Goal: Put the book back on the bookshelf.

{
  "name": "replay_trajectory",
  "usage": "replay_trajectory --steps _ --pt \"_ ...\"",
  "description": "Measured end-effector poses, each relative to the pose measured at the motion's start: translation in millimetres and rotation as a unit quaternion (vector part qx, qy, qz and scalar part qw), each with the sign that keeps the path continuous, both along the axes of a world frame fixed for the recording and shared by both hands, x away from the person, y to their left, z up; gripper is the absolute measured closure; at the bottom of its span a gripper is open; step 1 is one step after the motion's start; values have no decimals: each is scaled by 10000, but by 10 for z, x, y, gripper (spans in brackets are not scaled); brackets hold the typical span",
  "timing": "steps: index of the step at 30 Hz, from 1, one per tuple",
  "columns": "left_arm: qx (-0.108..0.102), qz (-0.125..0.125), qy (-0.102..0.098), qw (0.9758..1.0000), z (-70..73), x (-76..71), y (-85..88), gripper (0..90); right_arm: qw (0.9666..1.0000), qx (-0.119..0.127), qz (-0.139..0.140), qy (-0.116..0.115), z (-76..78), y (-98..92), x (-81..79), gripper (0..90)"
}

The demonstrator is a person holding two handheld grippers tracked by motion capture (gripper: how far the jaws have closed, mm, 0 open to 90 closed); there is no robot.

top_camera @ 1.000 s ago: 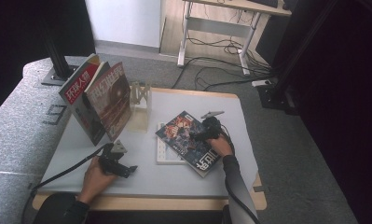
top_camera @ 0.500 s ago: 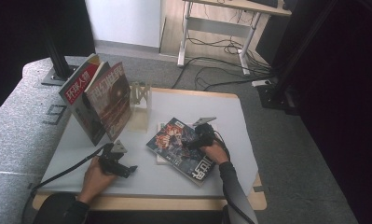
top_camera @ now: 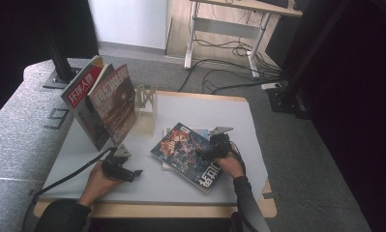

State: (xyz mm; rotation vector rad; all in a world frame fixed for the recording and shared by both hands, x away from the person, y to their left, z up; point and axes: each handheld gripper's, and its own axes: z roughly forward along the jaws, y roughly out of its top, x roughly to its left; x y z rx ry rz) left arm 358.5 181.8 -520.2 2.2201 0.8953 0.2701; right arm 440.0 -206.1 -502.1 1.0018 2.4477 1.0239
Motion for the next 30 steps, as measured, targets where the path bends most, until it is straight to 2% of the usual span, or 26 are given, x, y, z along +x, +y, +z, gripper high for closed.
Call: replay_trajectory --steps 3,8,11,19,22,24,27,30 --pt "76 -127 -104 9998 87 42 -56 140 10000 7 -62 -52 12 -74 -95 13" --pt "-124 -253 -72 9996 202 180 -171 140 9998 48 -171 -129 18 -198 -272 24" --pt "10 -434 -62 9990 229 251 -268 141 9993 35 -336 -129 18 -284 -361 27" --pt "24 -615 -70 9981 260 400 -474 147 9982 165 -555 -159 -8 -477 -572 13" --pt "-72 -666 5 9978 250 462 -525 151 9979 145 -624 -137 -33 -531 -638 19" --pt "-23 -690 9 9976 239 499 -566 152 9976 169 -661 -119 -52 -559 -668 28" --pt "-196 -702 100 9973 223 550 -603 163 9973 218 -693 -92 -70 -587 -714 37" --pt "-223 -747 132 9969 208 582 -644 180 9971 268 -713 -38 -82 -605 -745 40"
